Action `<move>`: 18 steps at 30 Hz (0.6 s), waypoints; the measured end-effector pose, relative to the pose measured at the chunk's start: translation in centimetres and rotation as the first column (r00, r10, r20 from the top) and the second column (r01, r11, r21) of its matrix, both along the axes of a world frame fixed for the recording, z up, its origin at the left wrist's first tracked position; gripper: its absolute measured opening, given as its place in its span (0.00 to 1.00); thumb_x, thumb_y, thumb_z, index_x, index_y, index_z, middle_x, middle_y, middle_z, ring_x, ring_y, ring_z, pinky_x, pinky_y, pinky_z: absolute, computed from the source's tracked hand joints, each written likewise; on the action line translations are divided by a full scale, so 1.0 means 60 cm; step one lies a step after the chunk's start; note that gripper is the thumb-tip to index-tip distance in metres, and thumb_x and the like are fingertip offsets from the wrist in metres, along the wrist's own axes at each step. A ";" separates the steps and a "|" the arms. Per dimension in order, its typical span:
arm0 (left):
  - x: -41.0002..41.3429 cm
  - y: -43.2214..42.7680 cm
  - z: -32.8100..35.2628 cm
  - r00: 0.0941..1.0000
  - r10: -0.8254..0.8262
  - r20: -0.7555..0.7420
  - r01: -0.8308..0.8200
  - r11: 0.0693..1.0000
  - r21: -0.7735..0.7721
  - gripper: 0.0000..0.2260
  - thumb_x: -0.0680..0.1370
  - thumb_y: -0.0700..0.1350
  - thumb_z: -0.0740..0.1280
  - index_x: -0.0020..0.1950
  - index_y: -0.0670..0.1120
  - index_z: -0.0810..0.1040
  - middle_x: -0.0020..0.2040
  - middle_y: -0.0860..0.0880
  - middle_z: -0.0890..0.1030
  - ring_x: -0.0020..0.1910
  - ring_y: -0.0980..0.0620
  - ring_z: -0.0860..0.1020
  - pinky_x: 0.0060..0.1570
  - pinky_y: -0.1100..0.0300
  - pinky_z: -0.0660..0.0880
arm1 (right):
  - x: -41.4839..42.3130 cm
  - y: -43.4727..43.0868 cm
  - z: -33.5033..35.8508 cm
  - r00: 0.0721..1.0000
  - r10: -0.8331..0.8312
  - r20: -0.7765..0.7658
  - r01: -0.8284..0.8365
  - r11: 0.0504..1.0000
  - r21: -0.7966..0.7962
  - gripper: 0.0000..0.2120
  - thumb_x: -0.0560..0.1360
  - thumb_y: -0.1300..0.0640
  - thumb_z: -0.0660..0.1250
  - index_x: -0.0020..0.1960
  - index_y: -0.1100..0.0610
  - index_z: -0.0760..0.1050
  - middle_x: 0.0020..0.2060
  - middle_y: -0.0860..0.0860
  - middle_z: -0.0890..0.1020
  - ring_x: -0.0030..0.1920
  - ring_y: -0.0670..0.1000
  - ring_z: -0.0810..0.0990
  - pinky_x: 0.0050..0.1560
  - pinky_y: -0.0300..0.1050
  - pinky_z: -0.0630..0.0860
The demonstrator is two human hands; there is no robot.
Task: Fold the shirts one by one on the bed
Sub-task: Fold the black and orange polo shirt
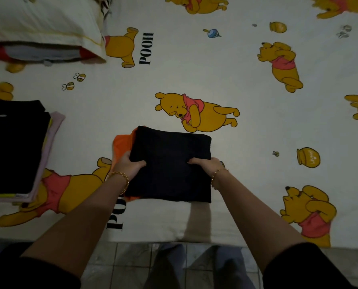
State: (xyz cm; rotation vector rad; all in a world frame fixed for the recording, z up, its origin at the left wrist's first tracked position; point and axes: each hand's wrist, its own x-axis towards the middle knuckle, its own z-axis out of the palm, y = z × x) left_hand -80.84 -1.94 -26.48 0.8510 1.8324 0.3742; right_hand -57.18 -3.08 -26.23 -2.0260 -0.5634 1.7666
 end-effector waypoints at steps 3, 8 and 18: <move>0.012 -0.001 -0.001 0.999 0.005 0.032 -0.004 1.000 -0.009 0.24 0.74 0.43 0.69 0.70 0.47 0.67 0.61 0.44 0.75 0.58 0.43 0.75 0.59 0.51 0.72 | 0.003 0.000 -0.004 0.999 -0.025 -0.035 0.027 0.998 0.048 0.24 0.68 0.53 0.75 0.58 0.61 0.73 0.49 0.53 0.80 0.46 0.52 0.80 0.43 0.45 0.78; 0.049 0.009 -0.003 0.993 -0.021 0.115 0.024 0.999 -0.026 0.24 0.74 0.46 0.69 0.69 0.49 0.68 0.58 0.48 0.76 0.57 0.45 0.75 0.61 0.49 0.72 | 0.042 0.024 0.022 0.998 0.020 0.055 -0.031 0.979 0.201 0.18 0.68 0.58 0.74 0.56 0.59 0.75 0.50 0.55 0.81 0.46 0.52 0.79 0.43 0.44 0.77; 0.214 0.052 0.025 0.949 0.087 0.303 -0.109 0.992 0.056 0.24 0.78 0.41 0.63 0.73 0.47 0.61 0.60 0.45 0.75 0.55 0.47 0.74 0.45 0.55 0.74 | 0.140 0.176 0.216 0.569 0.258 0.781 -0.743 0.569 0.353 0.19 0.67 0.57 0.73 0.56 0.60 0.75 0.50 0.58 0.81 0.51 0.57 0.79 0.42 0.41 0.70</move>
